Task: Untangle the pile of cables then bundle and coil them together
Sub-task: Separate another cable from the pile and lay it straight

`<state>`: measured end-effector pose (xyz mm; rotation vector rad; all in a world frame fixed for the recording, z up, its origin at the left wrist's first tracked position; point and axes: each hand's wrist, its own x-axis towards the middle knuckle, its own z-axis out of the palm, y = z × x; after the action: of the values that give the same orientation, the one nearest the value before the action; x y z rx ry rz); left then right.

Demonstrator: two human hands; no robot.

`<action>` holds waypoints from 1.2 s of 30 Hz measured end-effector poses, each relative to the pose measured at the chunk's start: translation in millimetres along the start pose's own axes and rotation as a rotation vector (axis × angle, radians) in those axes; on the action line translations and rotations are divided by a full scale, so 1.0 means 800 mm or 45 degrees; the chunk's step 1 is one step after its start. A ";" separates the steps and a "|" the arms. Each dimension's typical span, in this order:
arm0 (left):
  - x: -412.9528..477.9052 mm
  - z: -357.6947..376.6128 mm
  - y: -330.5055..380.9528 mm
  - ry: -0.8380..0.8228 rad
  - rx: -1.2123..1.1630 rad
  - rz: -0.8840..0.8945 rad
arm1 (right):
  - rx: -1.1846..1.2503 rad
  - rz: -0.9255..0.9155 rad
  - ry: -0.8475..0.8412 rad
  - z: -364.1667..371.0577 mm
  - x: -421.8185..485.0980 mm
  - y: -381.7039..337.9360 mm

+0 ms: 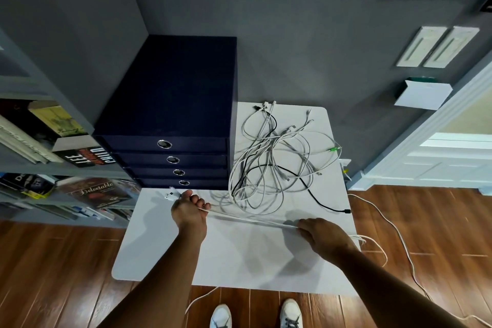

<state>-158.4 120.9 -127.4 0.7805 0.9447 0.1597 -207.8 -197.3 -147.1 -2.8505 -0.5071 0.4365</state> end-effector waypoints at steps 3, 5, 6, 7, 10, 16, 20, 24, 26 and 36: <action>0.004 -0.008 -0.005 -0.127 0.225 0.119 | -0.095 -0.105 0.098 -0.007 -0.003 0.001; 0.003 -0.009 -0.009 -0.182 0.322 0.184 | -0.158 -0.165 0.104 -0.011 -0.001 -0.002; 0.002 -0.009 -0.010 -0.198 0.360 0.209 | -0.175 -0.169 0.086 -0.014 -0.001 -0.003; 0.001 -0.009 -0.012 -0.206 0.400 0.230 | -0.183 -0.161 0.073 -0.017 0.001 -0.003; 0.001 -0.008 -0.021 -0.220 0.493 0.273 | -0.103 -0.094 0.207 -0.029 0.011 -0.003; 0.008 -0.009 -0.035 -0.216 0.575 0.315 | 0.062 0.096 0.550 -0.085 0.084 -0.017; 0.018 -0.007 -0.041 -0.194 0.566 0.292 | 0.214 0.135 0.439 -0.122 0.153 -0.027; 0.024 -0.005 -0.049 -0.151 0.652 0.436 | 0.216 0.132 0.331 -0.136 0.218 -0.028; 0.026 -0.003 -0.051 -0.150 0.707 0.522 | 0.221 0.193 0.276 -0.138 0.248 -0.021; 0.026 0.005 -0.043 -0.221 0.623 0.421 | 0.026 0.276 0.026 -0.146 0.348 -0.004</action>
<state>-149.6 103.1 -162.5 1.3808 0.6887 0.1466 78.8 -111.2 -106.9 -2.8982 -0.1889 0.4456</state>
